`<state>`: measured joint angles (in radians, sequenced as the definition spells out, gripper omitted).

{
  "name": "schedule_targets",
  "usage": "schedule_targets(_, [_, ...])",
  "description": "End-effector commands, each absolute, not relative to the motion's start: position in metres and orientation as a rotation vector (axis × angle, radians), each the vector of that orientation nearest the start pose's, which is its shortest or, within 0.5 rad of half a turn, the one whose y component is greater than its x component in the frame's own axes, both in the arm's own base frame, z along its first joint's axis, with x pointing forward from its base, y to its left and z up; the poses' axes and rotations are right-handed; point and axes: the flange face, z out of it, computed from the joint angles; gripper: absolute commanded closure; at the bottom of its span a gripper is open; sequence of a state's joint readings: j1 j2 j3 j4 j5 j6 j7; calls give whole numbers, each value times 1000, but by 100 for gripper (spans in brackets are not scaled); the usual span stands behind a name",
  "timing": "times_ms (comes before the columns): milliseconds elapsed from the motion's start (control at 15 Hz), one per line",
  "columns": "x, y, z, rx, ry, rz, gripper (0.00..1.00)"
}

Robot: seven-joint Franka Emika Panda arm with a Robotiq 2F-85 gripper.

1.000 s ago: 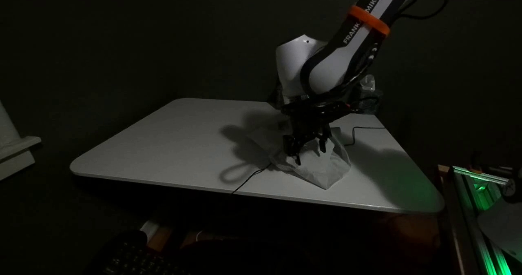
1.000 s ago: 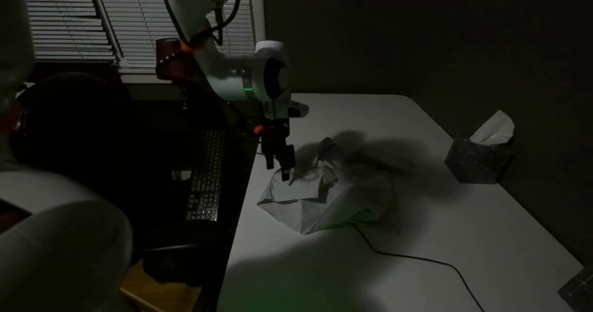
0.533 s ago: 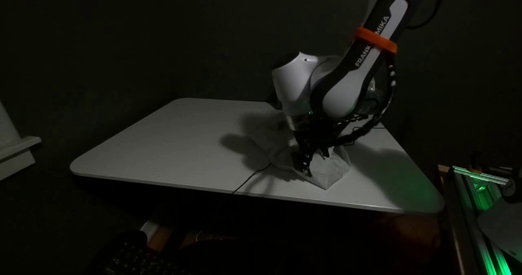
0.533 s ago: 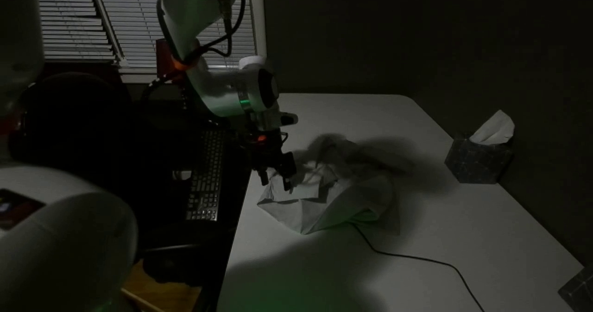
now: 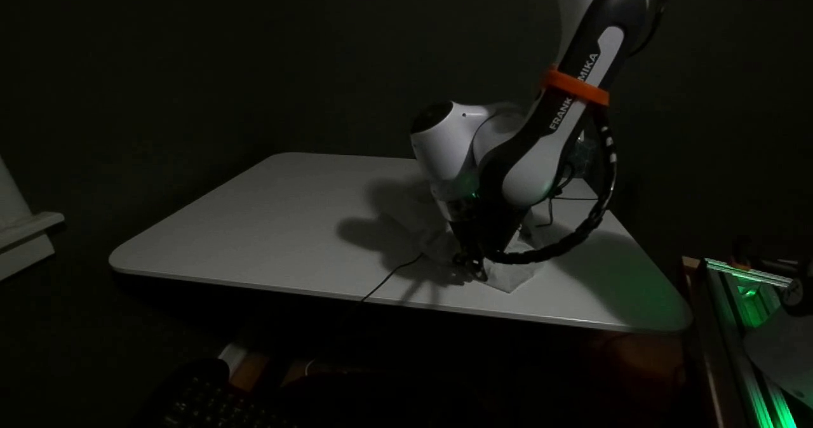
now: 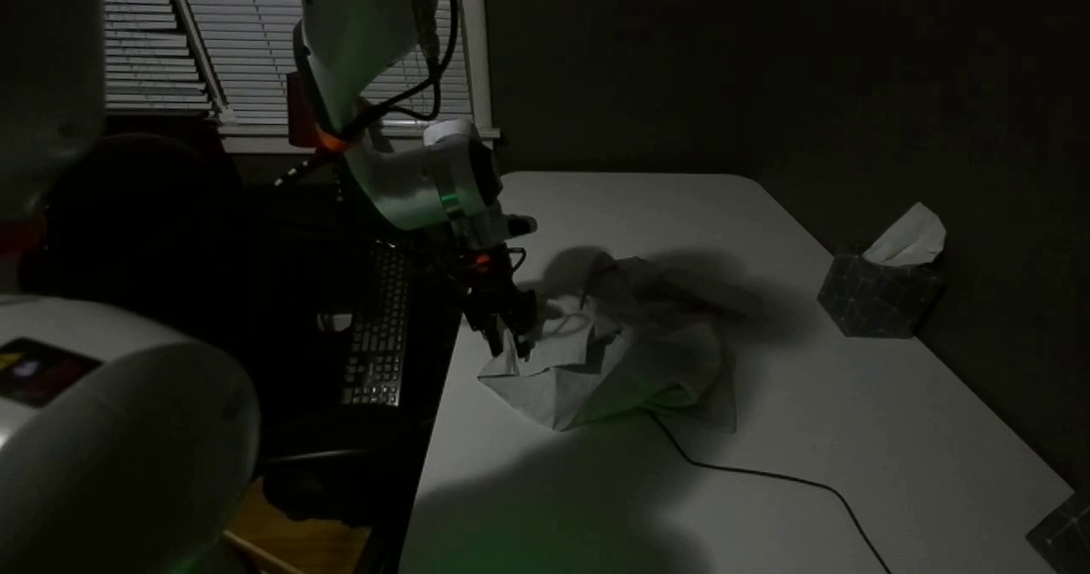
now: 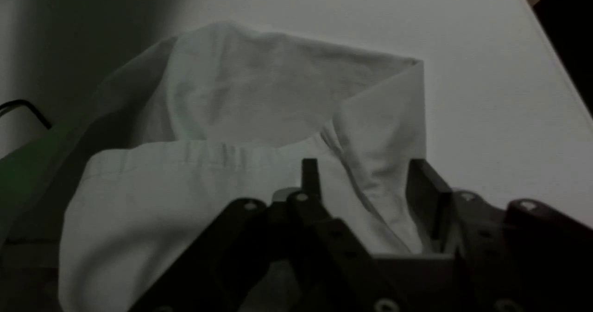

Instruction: Fold the white cloth over itself

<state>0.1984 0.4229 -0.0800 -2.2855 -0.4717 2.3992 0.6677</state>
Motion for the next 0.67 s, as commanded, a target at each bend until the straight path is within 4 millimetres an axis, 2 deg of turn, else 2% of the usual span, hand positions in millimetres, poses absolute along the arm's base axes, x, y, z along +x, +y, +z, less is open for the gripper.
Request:
schedule_targets(0, [498,54,152,-3487,232,280,77])
schedule_targets(200, [503,52,155,-3478,224,252,98])
schedule_targets(467, [507,50,158,-3437,211,257,99])
schedule_targets(600, [501,50,174,-3422,234,270,99])
